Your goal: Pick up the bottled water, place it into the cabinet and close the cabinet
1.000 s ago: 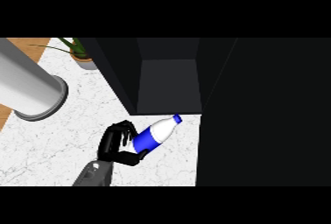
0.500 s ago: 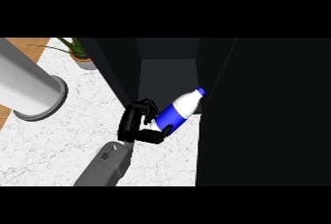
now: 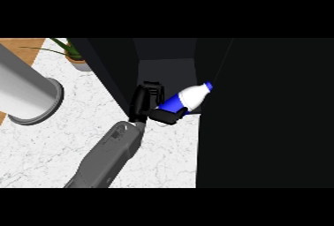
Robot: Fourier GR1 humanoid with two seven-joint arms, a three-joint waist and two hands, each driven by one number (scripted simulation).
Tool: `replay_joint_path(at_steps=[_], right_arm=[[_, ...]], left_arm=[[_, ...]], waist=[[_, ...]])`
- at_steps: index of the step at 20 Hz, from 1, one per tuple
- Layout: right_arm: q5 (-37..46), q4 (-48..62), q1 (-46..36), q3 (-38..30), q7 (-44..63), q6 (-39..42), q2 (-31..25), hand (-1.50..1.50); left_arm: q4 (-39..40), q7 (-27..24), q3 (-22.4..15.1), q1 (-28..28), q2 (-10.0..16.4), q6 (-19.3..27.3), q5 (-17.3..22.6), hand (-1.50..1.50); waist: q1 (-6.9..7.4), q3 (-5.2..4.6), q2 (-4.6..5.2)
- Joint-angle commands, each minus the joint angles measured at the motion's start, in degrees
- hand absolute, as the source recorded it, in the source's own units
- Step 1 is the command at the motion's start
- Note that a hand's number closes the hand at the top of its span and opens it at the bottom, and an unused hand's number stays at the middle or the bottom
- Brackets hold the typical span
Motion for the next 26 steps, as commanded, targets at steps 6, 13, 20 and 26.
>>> replay_joint_path(at_steps=[6,13,20,26], right_arm=[[-5.8,-7.0,0.7,-2.7,3.7,0.8,-0.9,-1.50],[-4.8,-2.6,1.5,-2.8,-1.3,3.4,-0.8,-1.50],[-5.2,-3.4,2.3,-3.2,-0.6,4.5,-1.0,-1.50],[-7.0,-3.3,1.8,-5.2,-1.7,5.9,-1.2,-1.50]], left_arm=[[12.5,1.9,4.0,-12.5,-1.3,1.8,6.1,1.50],[23.5,1.9,3.3,-20.0,-1.3,15.8,0.9,1.50],[33.9,3.4,3.5,-26.4,-1.2,21.0,-3.0,-1.50],[34.4,-1.2,6.2,-28.6,0.0,20.8,-2.0,-1.50]], waist=[[-0.29,-0.04,0.61],[-2.40,0.04,0.85],[-1.57,-0.01,1.08],[-1.99,-0.06,1.43]])
